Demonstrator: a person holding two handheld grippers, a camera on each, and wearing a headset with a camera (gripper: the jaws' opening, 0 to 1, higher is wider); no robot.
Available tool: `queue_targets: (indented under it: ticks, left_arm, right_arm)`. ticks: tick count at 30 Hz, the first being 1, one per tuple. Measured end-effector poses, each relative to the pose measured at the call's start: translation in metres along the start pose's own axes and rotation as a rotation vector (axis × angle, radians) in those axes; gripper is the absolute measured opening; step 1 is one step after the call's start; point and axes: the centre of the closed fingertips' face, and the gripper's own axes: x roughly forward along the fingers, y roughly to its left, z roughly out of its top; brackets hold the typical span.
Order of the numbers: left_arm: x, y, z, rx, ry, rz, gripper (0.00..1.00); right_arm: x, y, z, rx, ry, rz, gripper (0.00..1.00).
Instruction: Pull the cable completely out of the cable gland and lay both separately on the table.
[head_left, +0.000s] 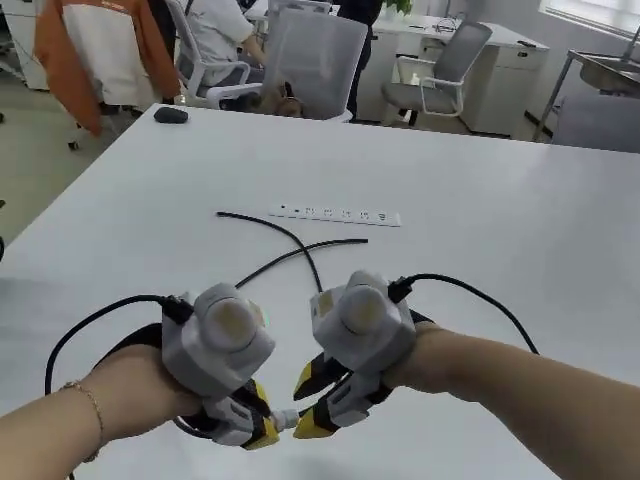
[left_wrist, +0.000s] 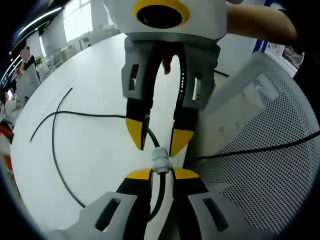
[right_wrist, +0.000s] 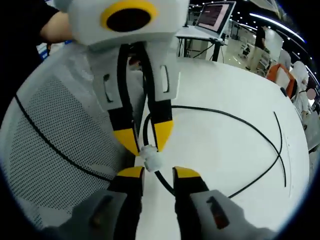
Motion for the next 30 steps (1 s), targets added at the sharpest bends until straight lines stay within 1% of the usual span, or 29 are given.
queue_targets:
  ticks: [2, 3, 4, 5, 8, 10, 11, 12, 13, 14, 15, 16, 17, 18, 19, 20, 21, 22, 23, 24, 26, 27, 28, 30]
  left_arm:
    - [0.001, -0.002, -0.002, 0.011, 0.005, -0.008, 0.16]
    - [0.001, -0.003, -0.002, 0.012, 0.004, -0.010, 0.16]
    - [0.001, -0.003, -0.002, 0.014, 0.000, -0.010, 0.16]
    - [0.001, -0.003, -0.002, 0.014, -0.002, -0.010, 0.16]
    - [0.002, -0.004, -0.005, 0.012, -0.014, -0.016, 0.16]
    - [0.004, -0.002, -0.007, 0.035, -0.016, 0.003, 0.17]
    - [0.005, -0.001, -0.008, 0.036, -0.014, 0.011, 0.17]
    - [0.007, -0.001, -0.008, 0.033, -0.014, 0.013, 0.18]
    - [0.008, -0.004, -0.007, 0.023, -0.014, -0.002, 0.20]
    - [0.008, -0.009, -0.004, 0.017, -0.017, -0.022, 0.23]
    - [0.006, -0.009, -0.002, 0.035, -0.012, -0.012, 0.24]
    - [0.005, -0.011, 0.003, 0.062, -0.018, -0.011, 0.24]
    - [0.003, -0.012, 0.004, 0.060, -0.008, -0.009, 0.24]
    - [0.002, -0.013, 0.007, 0.088, -0.001, -0.003, 0.24]
    - [0.002, -0.014, 0.007, 0.109, 0.012, -0.002, 0.24]
    - [0.002, -0.013, 0.007, 0.146, 0.029, 0.010, 0.23]
    - [0.002, -0.014, 0.006, 0.171, 0.045, 0.018, 0.20]
    - [0.003, -0.014, 0.005, 0.211, 0.062, 0.036, 0.19]
    - [0.003, -0.012, 0.009, 0.240, 0.044, 0.057, 0.19]
    - [0.003, -0.014, 0.010, 0.221, 0.027, 0.057, 0.19]
    - [0.003, -0.015, 0.009, 0.204, 0.028, 0.061, 0.19]
    - [0.003, -0.017, 0.009, 0.205, 0.033, 0.062, 0.19]
    - [0.002, -0.019, 0.008, 0.211, 0.039, 0.064, 0.19]
    - [-0.001, -0.022, 0.009, 0.275, 0.065, 0.083, 0.18]
  right_arm:
    - [0.004, 0.003, 0.000, 0.005, -0.005, 0.020, 0.21]
    - [0.006, 0.005, -0.001, 0.009, -0.006, 0.032, 0.20]
    - [0.007, 0.007, -0.002, 0.012, -0.008, 0.042, 0.15]
    - [0.008, 0.010, 0.000, 0.020, -0.018, 0.054, 0.13]
    - [0.009, 0.011, -0.002, 0.041, -0.022, 0.039, 0.12]
    - [0.010, 0.009, -0.001, 0.078, -0.040, -0.003, 0.12]
    - [0.011, 0.008, -0.003, 0.096, -0.036, -0.029, 0.11]
    - [0.010, 0.009, -0.003, 0.112, -0.035, -0.042, 0.11]
    - [0.009, 0.009, -0.003, 0.135, -0.034, -0.066, 0.11]
    - [0.008, 0.009, 0.001, 0.143, -0.049, -0.090, 0.12]
    - [0.006, 0.013, 0.000, 0.154, -0.037, -0.095, 0.12]
    - [0.003, 0.019, 0.003, 0.149, -0.049, -0.091, 0.12]
    - [0.000, 0.021, 0.005, 0.168, -0.058, -0.097, 0.12]
    - [-0.004, 0.024, 0.009, 0.189, -0.073, -0.102, 0.11]
    - [-0.007, 0.024, 0.011, 0.186, -0.075, -0.114, 0.11]
    - [-0.010, 0.025, 0.013, 0.186, -0.076, -0.127, 0.11]
    - [-0.013, 0.024, 0.016, 0.188, -0.082, -0.142, 0.11]
    - [-0.016, 0.024, 0.018, 0.193, -0.090, -0.160, 0.12]
    - [-0.017, 0.024, 0.016, 0.193, -0.078, -0.171, 0.11]
    - [-0.017, 0.023, 0.013, 0.169, -0.061, -0.191, 0.12]
    - [-0.016, 0.026, 0.010, 0.150, -0.042, -0.204, 0.12]
    - [-0.017, 0.027, 0.010, 0.144, -0.033, -0.207, 0.11]
    - [-0.017, 0.029, 0.010, 0.138, -0.025, -0.211, 0.12]
    - [-0.020, 0.033, 0.012, 0.117, -0.009, -0.224, 0.12]
